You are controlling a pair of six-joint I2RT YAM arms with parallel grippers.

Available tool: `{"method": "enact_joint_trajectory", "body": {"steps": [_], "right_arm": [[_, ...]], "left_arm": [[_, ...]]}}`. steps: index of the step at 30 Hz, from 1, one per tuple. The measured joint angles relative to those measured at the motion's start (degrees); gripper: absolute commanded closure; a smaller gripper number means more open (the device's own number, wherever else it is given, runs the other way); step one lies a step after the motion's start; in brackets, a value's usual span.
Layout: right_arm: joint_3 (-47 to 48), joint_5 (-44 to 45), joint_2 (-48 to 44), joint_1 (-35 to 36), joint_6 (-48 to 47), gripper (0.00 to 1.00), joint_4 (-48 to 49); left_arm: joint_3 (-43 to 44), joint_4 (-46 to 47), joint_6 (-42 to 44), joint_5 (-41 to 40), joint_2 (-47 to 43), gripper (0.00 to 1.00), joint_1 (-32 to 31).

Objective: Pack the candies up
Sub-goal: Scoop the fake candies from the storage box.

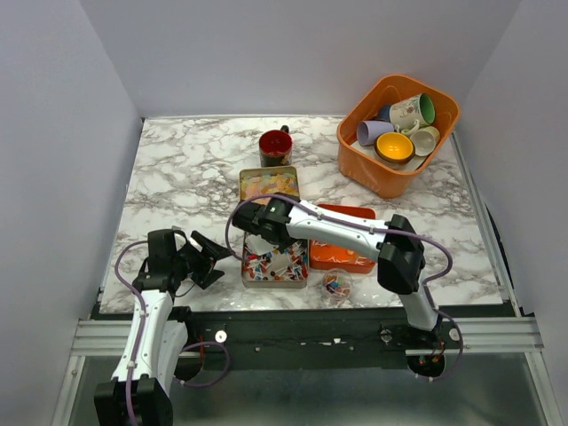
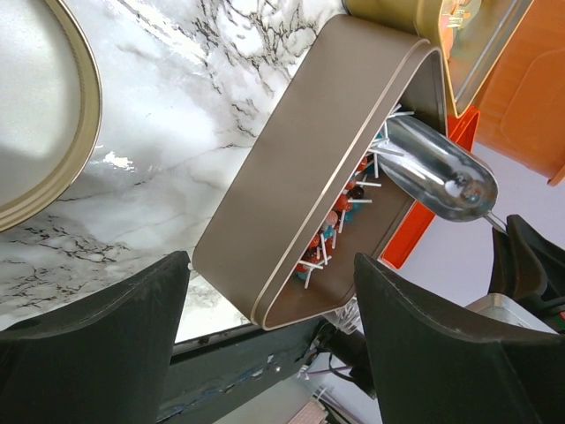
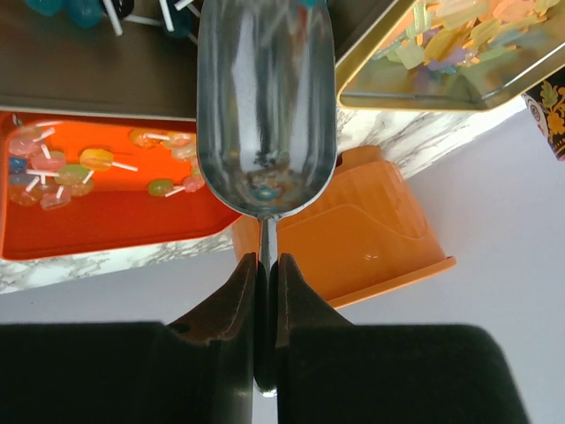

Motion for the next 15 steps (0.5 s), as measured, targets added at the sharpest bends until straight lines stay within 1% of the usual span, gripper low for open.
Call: {"method": "enact_joint_trajectory", "body": {"steps": [5,12,15], "right_arm": [[0.8,-0.4,0.7,1.4,0.8,0.99,-0.3],[0.8,-2.2,0.7,5.6,0.9,0.99,-0.3],[0.6,-2.5,0.5,6.5,0.7,0.99,-0.4]], "left_arm": [[0.0,0.0,0.0,-0.2,0.2,0.17,0.0],[0.0,0.0,0.0,-0.5,1.9,0.17,0.0],[0.0,0.1,0.0,-0.5,2.4,0.19,0.0]]}}
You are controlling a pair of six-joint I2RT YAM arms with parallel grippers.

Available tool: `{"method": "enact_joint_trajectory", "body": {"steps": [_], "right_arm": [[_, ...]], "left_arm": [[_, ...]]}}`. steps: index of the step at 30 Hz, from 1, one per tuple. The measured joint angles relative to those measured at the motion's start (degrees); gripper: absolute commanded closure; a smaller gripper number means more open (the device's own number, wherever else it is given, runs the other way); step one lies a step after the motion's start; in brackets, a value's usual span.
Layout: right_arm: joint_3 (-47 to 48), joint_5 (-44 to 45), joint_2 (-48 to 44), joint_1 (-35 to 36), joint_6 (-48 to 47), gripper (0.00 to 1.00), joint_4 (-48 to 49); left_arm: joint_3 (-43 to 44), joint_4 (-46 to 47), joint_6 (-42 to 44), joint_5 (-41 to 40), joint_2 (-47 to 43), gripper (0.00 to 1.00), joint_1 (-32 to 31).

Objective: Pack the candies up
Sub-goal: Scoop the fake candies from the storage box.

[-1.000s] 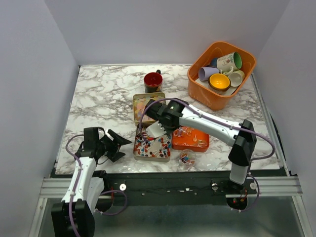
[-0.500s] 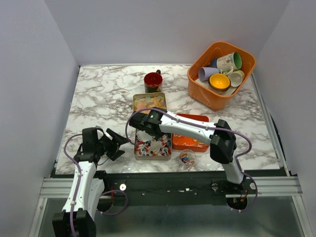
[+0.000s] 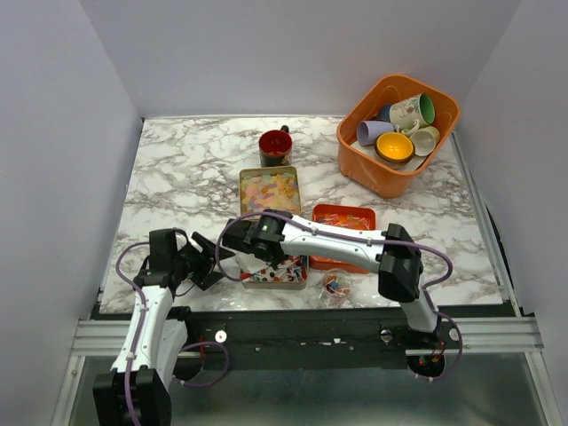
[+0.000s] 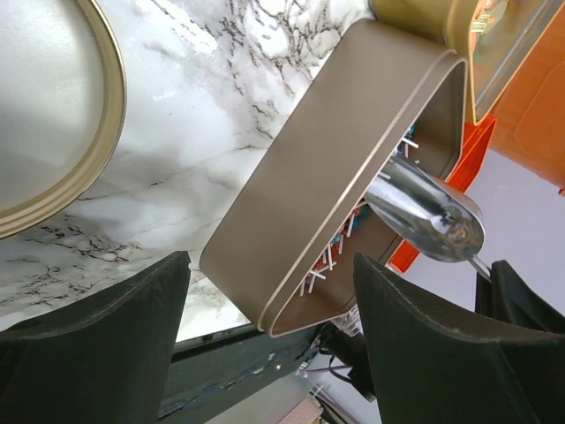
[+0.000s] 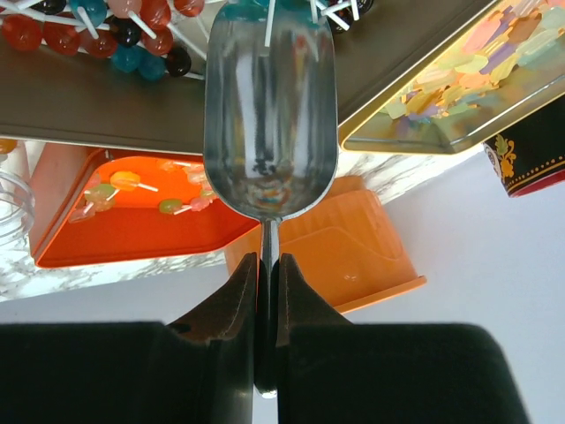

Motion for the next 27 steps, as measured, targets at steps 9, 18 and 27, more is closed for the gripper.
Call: {"method": "enact_joint_trajectory", "body": {"steps": [9,18,27], "right_arm": [[-1.3,-4.9,-2.2,0.2,-1.5,0.99,0.4],[-1.8,-9.2,-3.1,-2.1,-1.8,0.99,1.4],[1.0,-13.9,-2.5,-2.9,-0.9,0.99,1.7]], "left_arm": [[0.0,1.6,-1.1,0.7,8.7,0.25,-0.3],[0.2,4.7,-3.3,2.2,18.5,0.43,-3.5],[1.0,7.4,-4.0,1.7,22.7,0.47,-4.7]]}}
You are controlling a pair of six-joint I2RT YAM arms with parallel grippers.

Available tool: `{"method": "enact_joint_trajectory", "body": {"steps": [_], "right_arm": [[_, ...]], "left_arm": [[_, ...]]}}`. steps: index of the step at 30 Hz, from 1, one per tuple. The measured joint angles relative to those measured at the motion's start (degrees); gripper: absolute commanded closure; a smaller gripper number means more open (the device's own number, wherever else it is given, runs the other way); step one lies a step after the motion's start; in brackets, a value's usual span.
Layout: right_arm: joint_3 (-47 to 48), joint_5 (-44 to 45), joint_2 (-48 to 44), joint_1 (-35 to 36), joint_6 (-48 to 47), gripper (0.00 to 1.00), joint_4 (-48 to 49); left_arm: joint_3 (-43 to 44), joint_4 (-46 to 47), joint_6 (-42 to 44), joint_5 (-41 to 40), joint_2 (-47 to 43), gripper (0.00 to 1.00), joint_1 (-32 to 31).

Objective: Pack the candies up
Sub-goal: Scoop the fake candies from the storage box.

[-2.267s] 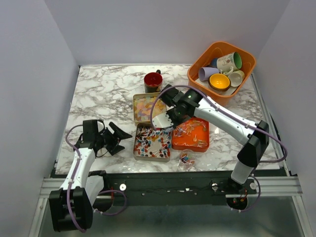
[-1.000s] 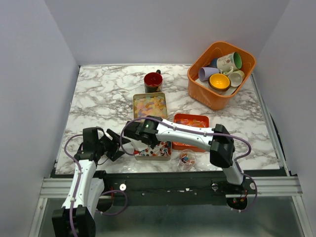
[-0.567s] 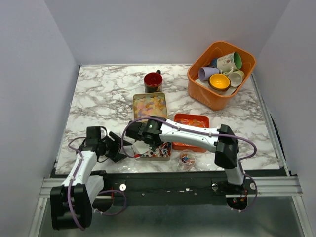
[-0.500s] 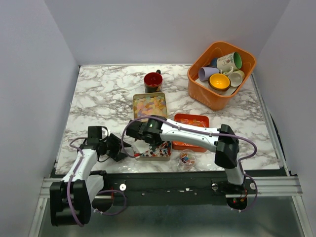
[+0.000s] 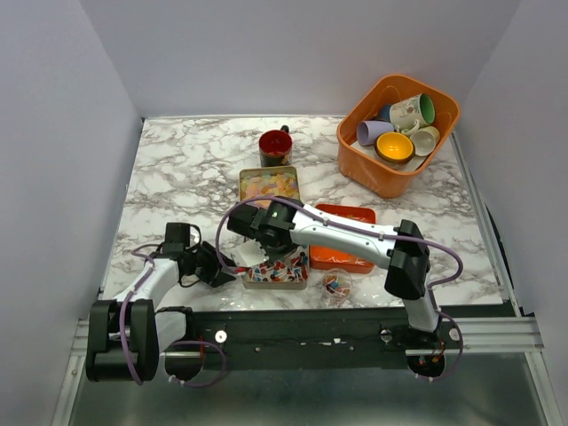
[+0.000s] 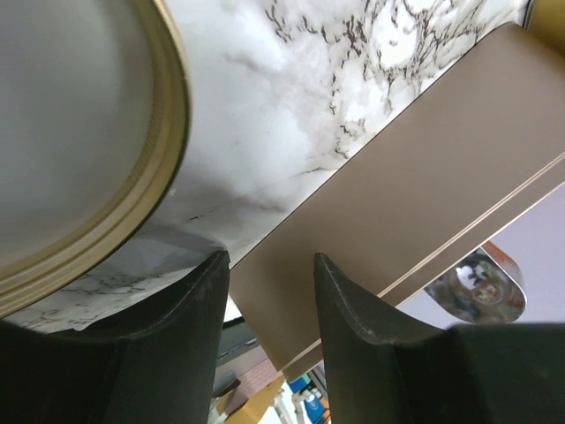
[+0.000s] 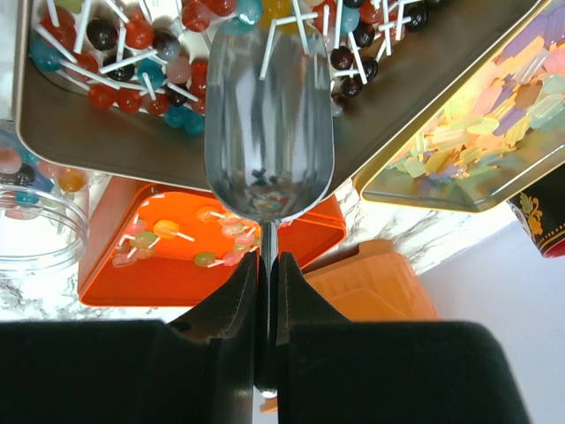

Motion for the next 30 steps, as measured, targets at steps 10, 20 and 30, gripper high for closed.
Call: {"method": "enact_joint_trajectory", "body": {"steps": [10,20,30], "right_arm": [[-0.6,-0.2,-0.5,0.0,-1.2,0.99,0.2],[0.5,6.6,2.1,-3.0,0.3,0.99,-0.4],[2.8,13.6,6.6,-8.7,1.1,0.99,-0.7]], "left_arm": [[0.7,1.8,-0.6,-0.9,2.5,0.51,-1.6],[0.7,2.2,-0.8,-0.9,2.6,0.52,-2.3],[0.7,2.2,-0.7,-0.8,1.2,0.52,-2.5]]}}
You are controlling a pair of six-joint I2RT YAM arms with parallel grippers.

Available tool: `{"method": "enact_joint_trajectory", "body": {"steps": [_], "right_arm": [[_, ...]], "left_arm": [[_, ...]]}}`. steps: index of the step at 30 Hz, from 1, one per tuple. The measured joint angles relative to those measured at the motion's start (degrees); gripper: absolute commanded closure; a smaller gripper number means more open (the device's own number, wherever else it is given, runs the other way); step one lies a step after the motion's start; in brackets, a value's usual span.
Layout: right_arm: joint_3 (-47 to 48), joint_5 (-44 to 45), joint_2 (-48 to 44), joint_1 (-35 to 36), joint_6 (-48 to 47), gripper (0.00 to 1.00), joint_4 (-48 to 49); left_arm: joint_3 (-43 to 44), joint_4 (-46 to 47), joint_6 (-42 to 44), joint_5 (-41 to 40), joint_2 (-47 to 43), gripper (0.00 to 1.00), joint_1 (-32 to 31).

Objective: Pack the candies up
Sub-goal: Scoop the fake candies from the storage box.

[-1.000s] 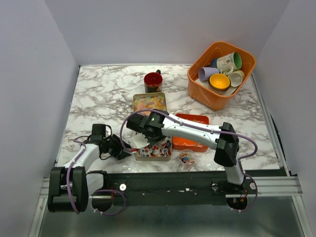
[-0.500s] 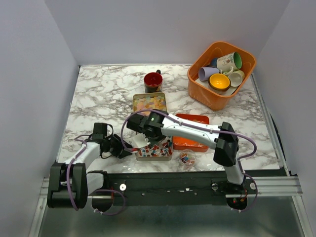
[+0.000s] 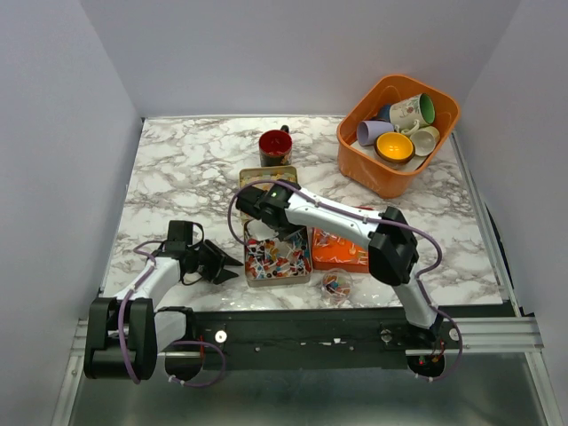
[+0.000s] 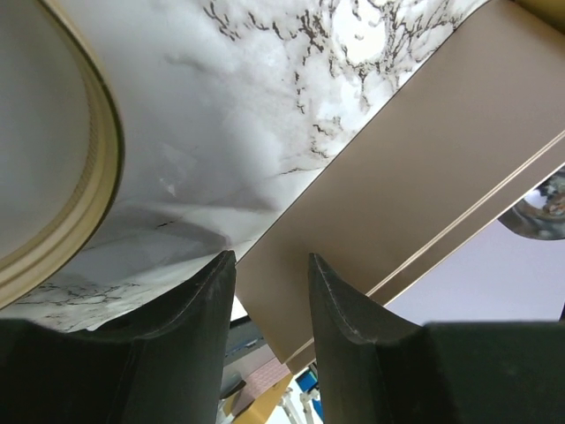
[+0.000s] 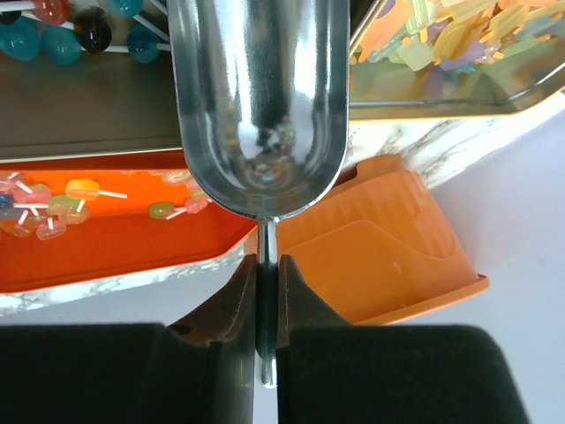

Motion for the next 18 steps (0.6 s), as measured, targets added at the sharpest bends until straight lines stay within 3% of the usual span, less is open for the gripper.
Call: {"method": "enact_joint_trajectory", "body": {"steps": [7,18], "right_arm": [[-0.3,2.8,0.3,2.1,-0.5,0.99,0.5],[-8.9,5.3,-4.4,8.2,-3.1,0.99,6.6]], "left_arm": [[0.0,0.0,0.2,0.0,-0.8,0.53,0.0],[0.0,0.0,0.9,0.0,-1.0,0.53,0.0]]}}
